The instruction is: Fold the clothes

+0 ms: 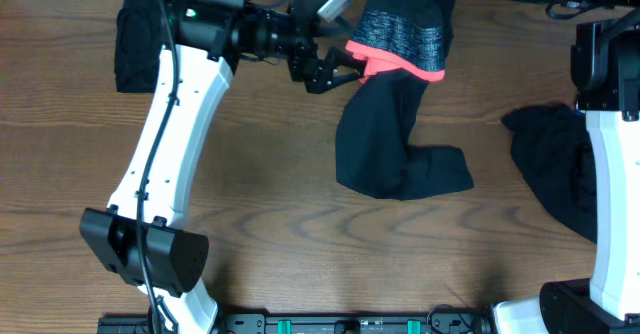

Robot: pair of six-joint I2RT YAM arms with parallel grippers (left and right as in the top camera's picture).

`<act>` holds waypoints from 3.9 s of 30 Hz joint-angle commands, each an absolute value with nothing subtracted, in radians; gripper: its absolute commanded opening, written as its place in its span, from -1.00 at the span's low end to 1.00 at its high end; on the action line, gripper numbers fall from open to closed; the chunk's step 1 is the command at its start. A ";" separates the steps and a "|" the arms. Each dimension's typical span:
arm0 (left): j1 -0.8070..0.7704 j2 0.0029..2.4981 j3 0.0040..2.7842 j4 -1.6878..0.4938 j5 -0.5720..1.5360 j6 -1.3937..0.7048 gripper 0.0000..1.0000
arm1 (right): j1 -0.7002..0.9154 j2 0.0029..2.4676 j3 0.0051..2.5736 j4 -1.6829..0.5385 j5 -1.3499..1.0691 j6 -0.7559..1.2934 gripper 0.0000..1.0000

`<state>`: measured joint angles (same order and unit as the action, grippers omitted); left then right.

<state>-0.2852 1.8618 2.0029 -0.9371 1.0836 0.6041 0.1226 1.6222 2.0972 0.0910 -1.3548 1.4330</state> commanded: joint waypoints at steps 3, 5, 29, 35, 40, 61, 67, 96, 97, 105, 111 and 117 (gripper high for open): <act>-0.313 1.871 2.000 -0.916 1.122 0.620 0.68 | 0.132 1.610 2.106 0.098 -1.341 1.443 -0.98; -0.313 1.872 2.000 -0.904 1.122 0.620 0.11 | 0.132 1.610 2.106 0.098 -1.348 1.443 -0.98; -0.118 1.804 2.000 -0.975 1.016 0.514 -0.88 | 0.073 1.610 2.106 0.006 -1.362 1.256 -0.98; -0.068 1.728 2.000 -1.061 0.931 0.514 -0.88 | 0.018 1.618 2.105 -0.272 -1.282 0.991 -0.97; -0.062 1.641 2.000 -1.154 0.742 0.490 -0.88 | -0.010 1.650 2.106 -0.530 -1.153 0.738 -0.97; -0.078 1.500 2.000 -1.303 0.440 0.271 -0.88 | 0.115 1.686 2.106 -1.037 -0.339 0.309 -0.97; -0.145 1.390 2.000 -1.362 0.439 0.266 -0.89 | 0.194 1.629 2.107 -1.080 -0.264 0.298 -0.98; -0.319 1.166 2.000 -1.406 -0.093 -0.273 -0.88 | 0.384 1.506 2.106 -1.097 -0.041 0.307 -0.95; -0.319 1.176 2.000 -1.412 -0.129 -0.298 -0.88 | 0.388 1.525 2.106 -1.087 -0.081 0.307 -0.96; -0.319 1.303 2.000 -1.475 -0.270 -0.348 -0.88 | 0.465 1.731 2.106 -0.966 -0.272 0.321 -0.97; -0.313 1.361 2.000 -1.505 -0.501 -0.480 -0.88 | 0.535 1.874 2.106 -0.868 -0.358 0.356 -0.98; -0.230 1.357 2.000 -1.509 -0.547 -0.507 -0.76 | 0.625 2.001 2.106 -0.789 -0.374 0.435 -0.97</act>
<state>-0.2695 1.3705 2.0022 -1.5009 -0.4671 -0.4644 0.5812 1.9682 2.0972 -0.8093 -0.3317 0.3767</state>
